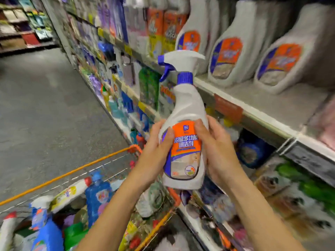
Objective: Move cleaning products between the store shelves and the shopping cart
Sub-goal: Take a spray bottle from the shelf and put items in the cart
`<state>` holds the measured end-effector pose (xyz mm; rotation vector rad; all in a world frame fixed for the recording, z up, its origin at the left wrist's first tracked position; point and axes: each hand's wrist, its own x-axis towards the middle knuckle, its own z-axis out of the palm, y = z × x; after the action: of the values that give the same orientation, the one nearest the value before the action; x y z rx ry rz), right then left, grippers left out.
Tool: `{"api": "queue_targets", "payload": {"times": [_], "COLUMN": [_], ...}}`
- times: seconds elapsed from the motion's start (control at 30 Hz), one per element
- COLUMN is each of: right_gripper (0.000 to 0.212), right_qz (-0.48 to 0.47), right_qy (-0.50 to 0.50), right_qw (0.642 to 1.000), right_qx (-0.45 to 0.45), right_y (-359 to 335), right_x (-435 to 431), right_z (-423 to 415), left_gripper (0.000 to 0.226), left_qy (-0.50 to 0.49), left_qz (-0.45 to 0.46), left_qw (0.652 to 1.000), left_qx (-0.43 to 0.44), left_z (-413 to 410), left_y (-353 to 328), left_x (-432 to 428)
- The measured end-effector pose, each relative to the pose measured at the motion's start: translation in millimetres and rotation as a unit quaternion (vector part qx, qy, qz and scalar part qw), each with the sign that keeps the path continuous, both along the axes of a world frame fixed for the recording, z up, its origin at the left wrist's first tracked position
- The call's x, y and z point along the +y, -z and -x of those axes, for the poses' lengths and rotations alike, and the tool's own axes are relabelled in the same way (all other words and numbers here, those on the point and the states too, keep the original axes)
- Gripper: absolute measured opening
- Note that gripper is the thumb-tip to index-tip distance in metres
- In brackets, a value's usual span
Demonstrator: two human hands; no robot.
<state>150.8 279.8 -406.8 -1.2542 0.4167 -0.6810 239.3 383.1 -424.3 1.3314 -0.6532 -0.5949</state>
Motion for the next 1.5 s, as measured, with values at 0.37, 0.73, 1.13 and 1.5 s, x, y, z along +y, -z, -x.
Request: {"api": "queue_targets", "payload": {"times": [0.37, 0.73, 1.13, 1.5], "right_gripper": [0.026, 0.020, 0.039, 0.051], "right_qz": [0.040, 0.067, 0.225, 0.247], "right_qy": [0.212, 0.324, 0.306, 0.261], "right_qw": [0.975, 0.939, 0.925, 0.933], "right_qx": [-0.050, -0.094, 0.008, 0.024], "right_y": [-84.7, -112.8, -73.2, -65.4], "right_x": [-80.9, -137.3, -170.8, -185.2], "right_z": [60.5, 64.4, 40.3, 29.9], "left_gripper": [0.034, 0.026, 0.028, 0.061], "left_qy": [0.169, 0.191, 0.116, 0.023], "left_qz": [0.064, -0.016, -0.113, -0.244], "left_qw": [0.974, 0.942, 0.909, 0.776], "left_qx": [-0.139, -0.274, -0.384, -0.581], "left_z": [28.8, 34.6, 19.8, 10.3], "left_y": [-90.9, -137.5, -120.8, -119.4], "left_x": [-126.6, -198.1, -224.8, -231.1]}}
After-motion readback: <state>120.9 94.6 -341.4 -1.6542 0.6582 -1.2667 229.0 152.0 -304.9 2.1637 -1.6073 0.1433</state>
